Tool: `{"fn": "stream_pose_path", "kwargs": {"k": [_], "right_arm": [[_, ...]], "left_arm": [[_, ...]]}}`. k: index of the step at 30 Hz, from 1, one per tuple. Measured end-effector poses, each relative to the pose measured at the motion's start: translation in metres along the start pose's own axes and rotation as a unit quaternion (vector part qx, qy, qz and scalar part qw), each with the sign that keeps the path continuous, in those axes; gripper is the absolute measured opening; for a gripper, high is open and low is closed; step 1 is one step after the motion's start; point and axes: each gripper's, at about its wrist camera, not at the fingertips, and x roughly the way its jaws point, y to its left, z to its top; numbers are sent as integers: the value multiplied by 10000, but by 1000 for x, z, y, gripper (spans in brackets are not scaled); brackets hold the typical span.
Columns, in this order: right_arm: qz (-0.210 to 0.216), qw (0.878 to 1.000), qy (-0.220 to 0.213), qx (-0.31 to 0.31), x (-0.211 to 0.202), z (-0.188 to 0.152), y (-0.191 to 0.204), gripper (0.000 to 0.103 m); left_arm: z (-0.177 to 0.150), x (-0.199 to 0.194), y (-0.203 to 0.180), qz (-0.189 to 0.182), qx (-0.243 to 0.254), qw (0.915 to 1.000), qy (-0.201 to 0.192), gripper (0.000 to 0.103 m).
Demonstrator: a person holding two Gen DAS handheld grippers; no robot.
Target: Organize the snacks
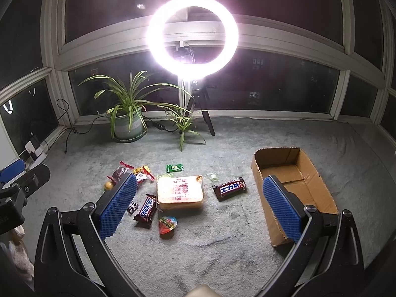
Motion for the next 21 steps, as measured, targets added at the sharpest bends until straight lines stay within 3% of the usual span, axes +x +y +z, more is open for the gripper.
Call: {"fn": "stream_pose_path", "kwargs": {"k": [21], "right_arm": [[29, 9998, 183, 30, 18, -7, -9, 103]], "left_arm": [[-5, 17, 1, -81, -28, 9997, 211, 102]]}}
